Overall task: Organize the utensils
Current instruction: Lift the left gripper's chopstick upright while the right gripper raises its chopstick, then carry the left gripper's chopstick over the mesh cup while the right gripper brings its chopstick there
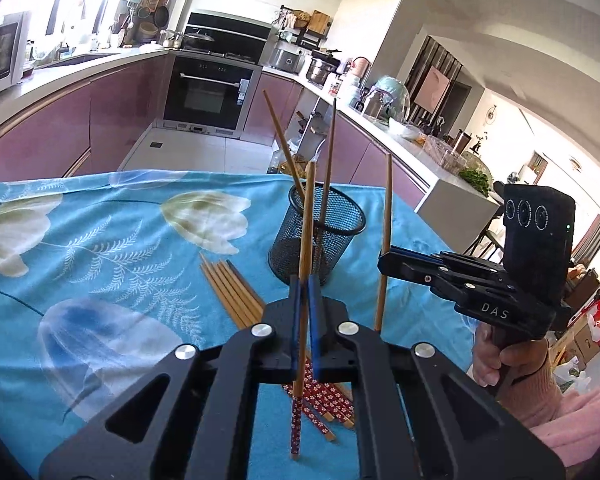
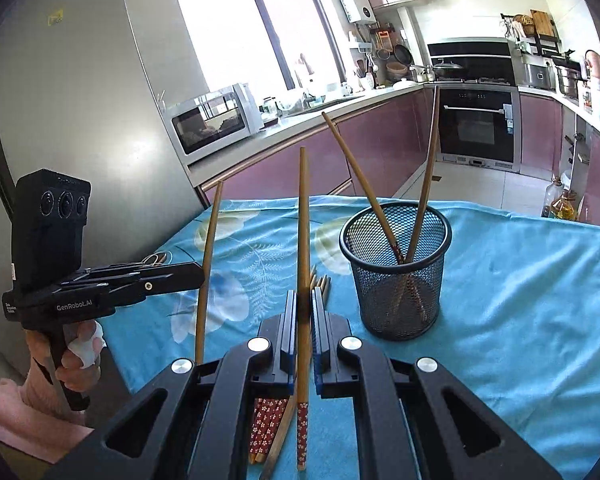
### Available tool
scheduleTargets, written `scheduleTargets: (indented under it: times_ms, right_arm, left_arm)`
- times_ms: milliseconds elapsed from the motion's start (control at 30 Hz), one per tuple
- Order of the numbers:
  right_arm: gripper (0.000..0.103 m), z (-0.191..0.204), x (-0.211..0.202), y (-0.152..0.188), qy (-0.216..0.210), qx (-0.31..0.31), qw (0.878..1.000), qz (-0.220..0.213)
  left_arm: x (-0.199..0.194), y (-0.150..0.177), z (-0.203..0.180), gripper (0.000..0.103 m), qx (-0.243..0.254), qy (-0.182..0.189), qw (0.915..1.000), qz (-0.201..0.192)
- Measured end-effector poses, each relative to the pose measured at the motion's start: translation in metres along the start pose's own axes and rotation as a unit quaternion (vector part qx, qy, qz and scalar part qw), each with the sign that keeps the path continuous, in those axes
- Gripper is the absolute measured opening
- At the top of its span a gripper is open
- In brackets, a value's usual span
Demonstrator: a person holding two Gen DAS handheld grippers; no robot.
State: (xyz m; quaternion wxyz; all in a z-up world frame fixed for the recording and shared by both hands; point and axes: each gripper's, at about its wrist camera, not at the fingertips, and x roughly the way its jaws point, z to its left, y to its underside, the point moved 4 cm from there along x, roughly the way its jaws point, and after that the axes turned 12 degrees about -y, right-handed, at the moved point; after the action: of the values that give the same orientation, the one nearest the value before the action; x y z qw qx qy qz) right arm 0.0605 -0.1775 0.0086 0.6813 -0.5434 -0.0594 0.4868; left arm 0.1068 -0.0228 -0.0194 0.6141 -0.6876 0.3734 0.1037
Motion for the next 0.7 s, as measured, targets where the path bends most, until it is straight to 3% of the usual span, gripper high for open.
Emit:
scheduleTargets:
  times_ms: [133,300,467,700]
  right_arm:
    - [0.006,-0.001,-0.009,-0.009,0.002,-0.005,1.000,-0.016]
    - [0.006,-0.004,-0.011,-0.012,0.003,-0.004,1.000,-0.020]
    - [0.006,-0.008,-0.012,-0.009,0.006,-0.001,1.000,-0.020]
    - [0.006,-0.009,-0.012,-0.009,0.005,0.001,1.000,-0.020]
  left_arm:
    - [-0.013,-0.011,-0.004,0.001,-0.004,0.025,0.9995,-0.016]
    - [-0.008,-0.014,-0.008,0.001,0.010,0.014,0.9997,-0.017]
    - [0.034,0.009,-0.012,0.020,0.059,-0.053,0.9963,0.033]
    - [0.099,0.035,-0.001,0.021,0.104,-0.146,0.9799,0.087]
